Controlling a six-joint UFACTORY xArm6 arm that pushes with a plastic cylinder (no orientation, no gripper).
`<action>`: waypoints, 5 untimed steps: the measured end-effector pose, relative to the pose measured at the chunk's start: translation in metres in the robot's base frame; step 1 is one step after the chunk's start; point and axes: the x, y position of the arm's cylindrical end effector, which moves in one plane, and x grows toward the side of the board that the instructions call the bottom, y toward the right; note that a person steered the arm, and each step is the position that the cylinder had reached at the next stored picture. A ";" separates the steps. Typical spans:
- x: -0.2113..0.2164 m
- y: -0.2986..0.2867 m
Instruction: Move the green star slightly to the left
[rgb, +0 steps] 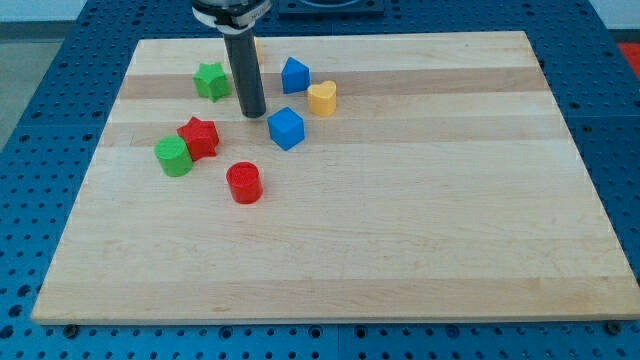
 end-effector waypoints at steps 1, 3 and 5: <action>-0.021 -0.001; -0.028 -0.003; -0.036 -0.030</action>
